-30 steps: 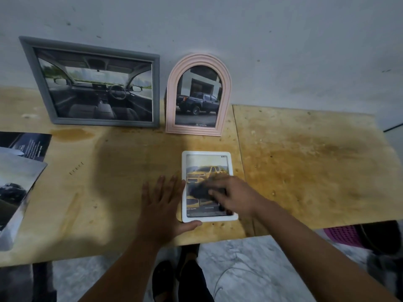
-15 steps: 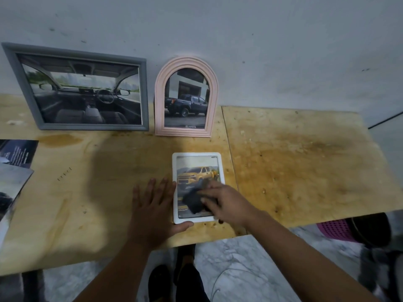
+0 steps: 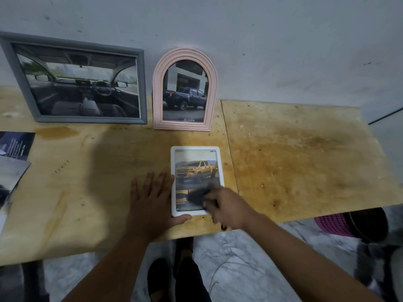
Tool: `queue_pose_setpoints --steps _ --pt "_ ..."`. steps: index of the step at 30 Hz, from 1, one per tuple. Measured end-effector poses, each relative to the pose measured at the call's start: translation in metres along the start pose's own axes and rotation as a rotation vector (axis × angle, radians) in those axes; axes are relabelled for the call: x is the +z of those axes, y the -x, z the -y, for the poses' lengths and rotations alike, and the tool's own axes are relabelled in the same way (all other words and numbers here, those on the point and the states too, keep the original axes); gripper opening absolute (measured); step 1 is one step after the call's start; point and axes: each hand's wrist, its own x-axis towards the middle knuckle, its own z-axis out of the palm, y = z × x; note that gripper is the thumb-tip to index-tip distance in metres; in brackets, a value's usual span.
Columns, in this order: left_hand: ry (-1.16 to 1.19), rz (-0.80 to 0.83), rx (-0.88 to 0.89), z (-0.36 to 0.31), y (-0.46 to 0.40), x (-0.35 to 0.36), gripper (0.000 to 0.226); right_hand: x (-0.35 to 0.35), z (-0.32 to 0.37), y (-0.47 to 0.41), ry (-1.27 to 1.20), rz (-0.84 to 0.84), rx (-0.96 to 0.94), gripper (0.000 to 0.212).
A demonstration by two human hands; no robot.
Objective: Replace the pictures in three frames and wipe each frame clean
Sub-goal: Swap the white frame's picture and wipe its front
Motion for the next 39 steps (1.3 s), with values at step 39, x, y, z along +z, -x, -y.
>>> queue_pose_setpoints --steps 39 --pt "-0.009 0.018 -0.002 0.002 -0.001 0.0 0.123 0.025 0.005 -0.002 -0.512 -0.023 0.028 0.022"
